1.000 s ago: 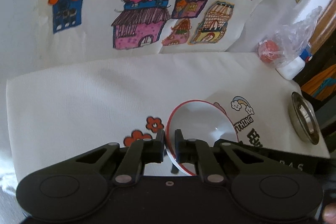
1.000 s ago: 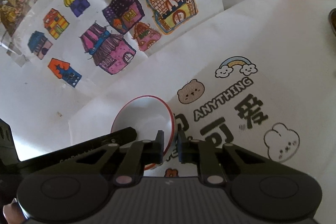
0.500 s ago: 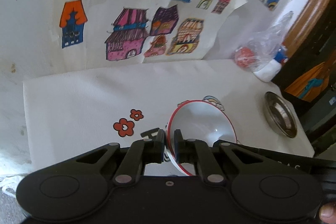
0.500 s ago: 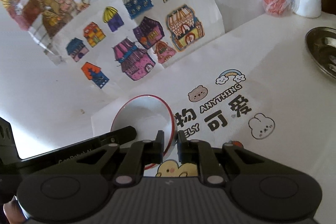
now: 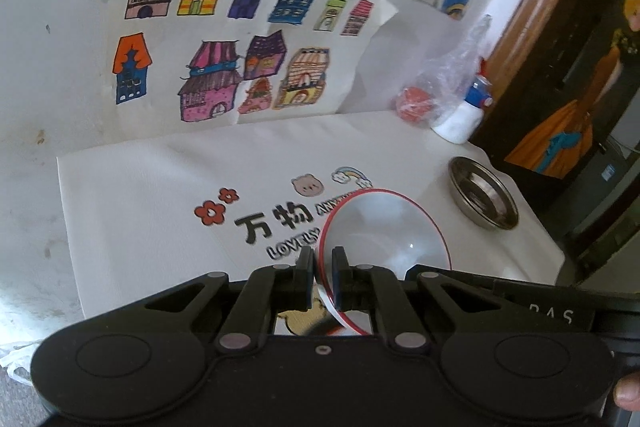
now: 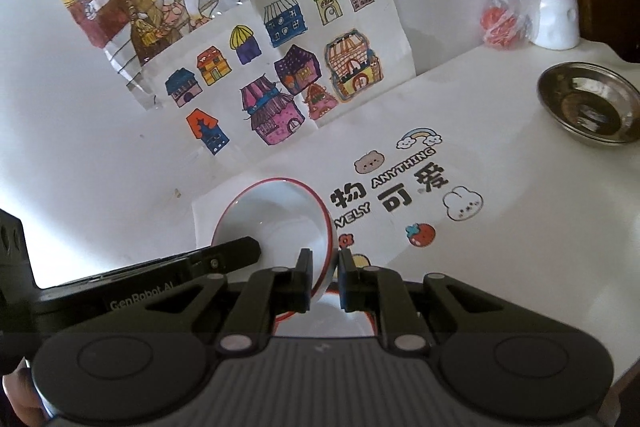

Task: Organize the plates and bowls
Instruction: 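Carry the second white bowl onto the bowl stack and lower it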

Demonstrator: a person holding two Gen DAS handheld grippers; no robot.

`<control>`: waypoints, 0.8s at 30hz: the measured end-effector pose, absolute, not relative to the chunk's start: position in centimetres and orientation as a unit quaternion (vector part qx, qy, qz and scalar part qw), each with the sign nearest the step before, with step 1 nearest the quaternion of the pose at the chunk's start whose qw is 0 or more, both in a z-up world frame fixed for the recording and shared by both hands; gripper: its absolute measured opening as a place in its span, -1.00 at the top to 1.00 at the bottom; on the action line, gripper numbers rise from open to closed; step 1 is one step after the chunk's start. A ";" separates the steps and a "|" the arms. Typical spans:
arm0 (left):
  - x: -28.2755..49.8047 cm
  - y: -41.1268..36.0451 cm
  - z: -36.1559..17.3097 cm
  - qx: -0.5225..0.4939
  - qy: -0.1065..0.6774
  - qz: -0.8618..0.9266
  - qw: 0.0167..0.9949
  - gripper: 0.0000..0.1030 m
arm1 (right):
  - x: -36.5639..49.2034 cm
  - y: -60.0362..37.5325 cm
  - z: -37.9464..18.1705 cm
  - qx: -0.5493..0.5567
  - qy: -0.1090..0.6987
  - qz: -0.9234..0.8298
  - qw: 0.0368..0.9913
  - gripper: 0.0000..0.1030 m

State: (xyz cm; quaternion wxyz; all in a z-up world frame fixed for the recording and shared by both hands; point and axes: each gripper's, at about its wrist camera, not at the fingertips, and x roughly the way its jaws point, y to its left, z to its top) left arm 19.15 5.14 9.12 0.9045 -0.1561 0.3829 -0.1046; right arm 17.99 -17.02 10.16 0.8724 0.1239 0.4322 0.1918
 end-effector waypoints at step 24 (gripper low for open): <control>13.8 3.6 7.4 -0.123 0.404 -0.125 0.898 0.83 | 13.7 -17.8 7.5 0.101 0.462 0.195 0.859 0.72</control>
